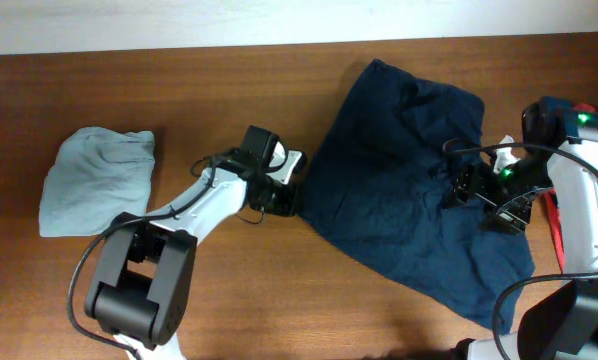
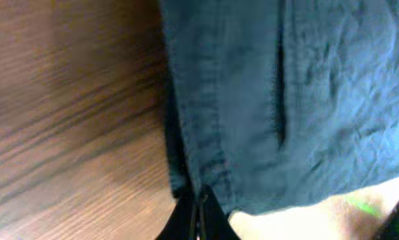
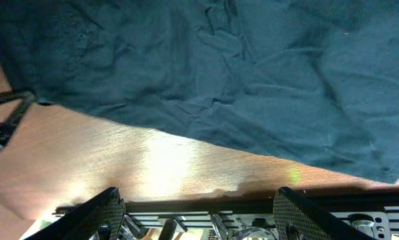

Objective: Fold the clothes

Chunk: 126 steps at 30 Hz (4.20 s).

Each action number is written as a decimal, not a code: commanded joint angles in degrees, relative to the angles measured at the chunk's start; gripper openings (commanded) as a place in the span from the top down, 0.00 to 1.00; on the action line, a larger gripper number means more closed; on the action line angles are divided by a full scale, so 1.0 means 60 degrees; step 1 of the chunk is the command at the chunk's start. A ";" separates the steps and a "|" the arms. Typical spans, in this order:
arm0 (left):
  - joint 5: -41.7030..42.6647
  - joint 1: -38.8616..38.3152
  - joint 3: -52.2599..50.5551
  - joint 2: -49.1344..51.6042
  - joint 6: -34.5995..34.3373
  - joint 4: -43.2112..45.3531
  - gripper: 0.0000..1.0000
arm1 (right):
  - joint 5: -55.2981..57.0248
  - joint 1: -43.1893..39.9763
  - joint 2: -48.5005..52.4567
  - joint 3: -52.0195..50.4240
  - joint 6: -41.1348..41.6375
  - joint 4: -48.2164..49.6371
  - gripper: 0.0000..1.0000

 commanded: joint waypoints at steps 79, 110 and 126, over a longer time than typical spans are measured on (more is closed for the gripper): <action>-0.2612 0.2080 0.1650 -0.0222 0.0688 -0.2204 1.00 | -0.0193 0.0823 -0.0368 -0.6543 0.1953 0.5410 0.96; -0.2685 0.2080 0.1789 -0.0674 0.0688 -0.2164 1.00 | -0.0769 0.0823 -0.1220 -0.6288 0.2998 0.7431 0.38; -0.2685 0.2080 0.1789 -0.0670 0.0692 -0.2157 1.00 | -0.1730 0.0823 -0.1220 -0.6284 0.3501 0.8976 0.67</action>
